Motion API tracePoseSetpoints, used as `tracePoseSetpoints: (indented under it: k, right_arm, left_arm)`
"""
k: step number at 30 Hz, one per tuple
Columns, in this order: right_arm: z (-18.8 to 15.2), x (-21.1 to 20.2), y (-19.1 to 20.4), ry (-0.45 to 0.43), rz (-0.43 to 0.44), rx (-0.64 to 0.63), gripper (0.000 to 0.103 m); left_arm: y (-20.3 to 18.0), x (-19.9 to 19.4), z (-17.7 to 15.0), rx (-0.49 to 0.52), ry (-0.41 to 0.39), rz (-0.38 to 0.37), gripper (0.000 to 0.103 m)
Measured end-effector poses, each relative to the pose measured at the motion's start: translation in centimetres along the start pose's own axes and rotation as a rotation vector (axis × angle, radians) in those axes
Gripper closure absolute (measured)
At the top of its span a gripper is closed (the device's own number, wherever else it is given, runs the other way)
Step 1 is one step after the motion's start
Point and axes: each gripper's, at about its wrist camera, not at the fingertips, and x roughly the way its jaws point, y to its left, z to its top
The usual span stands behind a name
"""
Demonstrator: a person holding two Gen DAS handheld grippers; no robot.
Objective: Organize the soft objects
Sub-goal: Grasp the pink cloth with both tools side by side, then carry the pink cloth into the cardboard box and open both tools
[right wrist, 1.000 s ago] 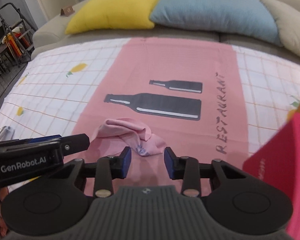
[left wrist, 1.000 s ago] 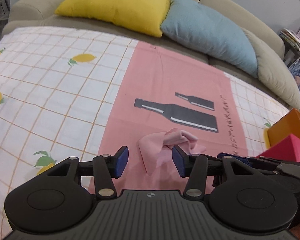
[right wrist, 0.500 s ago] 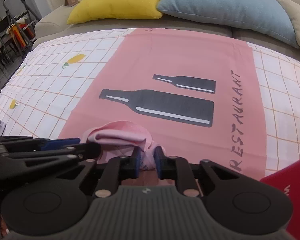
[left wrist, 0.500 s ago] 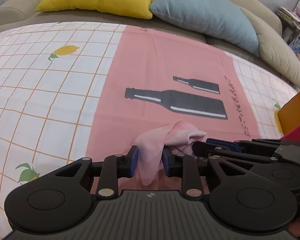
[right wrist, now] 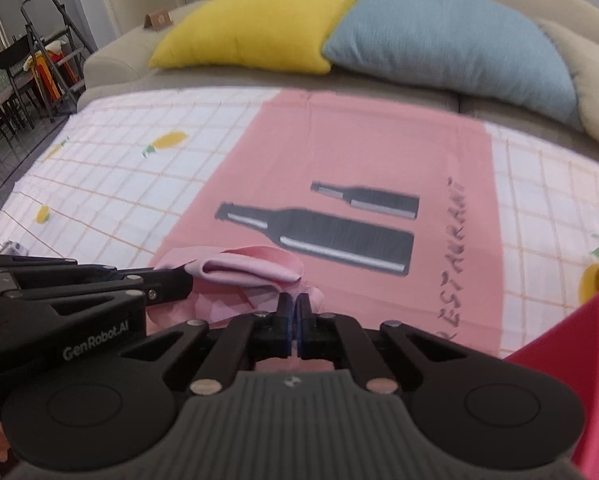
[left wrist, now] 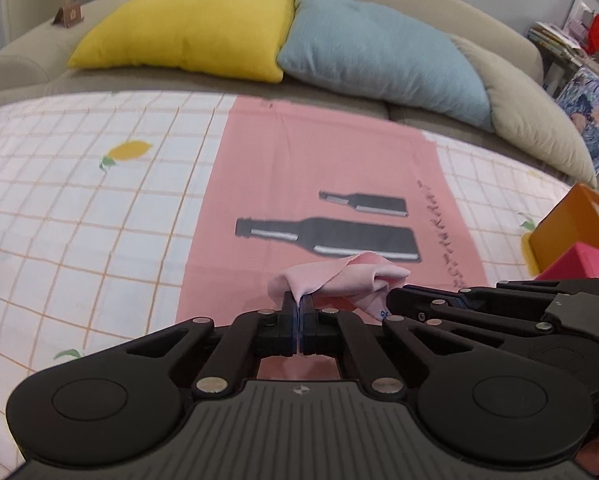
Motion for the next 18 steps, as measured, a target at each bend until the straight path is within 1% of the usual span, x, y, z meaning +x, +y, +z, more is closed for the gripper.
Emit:
tracePoseSetpoints:
  k: [3, 11, 18]
  right_arm:
    - [0.2, -2.2, 0.3, -0.041, 0.002, -0.011, 0.103]
    - [0.1, -9.1, 0.4, -0.148, 0.010, 0.002, 0.103]
    - [-0.6, -14.8, -0.5, -0.221, -0.010, 0.016, 0.103]
  left_arm:
    - [-0.6, -1.7, 0.2, 0.023, -0.029, -0.008, 0.103]
    - [-2.0, -7.3, 0.7, 0.043, -0.129, -0.059, 0.103]
    - [-4.8, -10.8, 0.7, 0.111, -0.156, -0.114, 0.103]
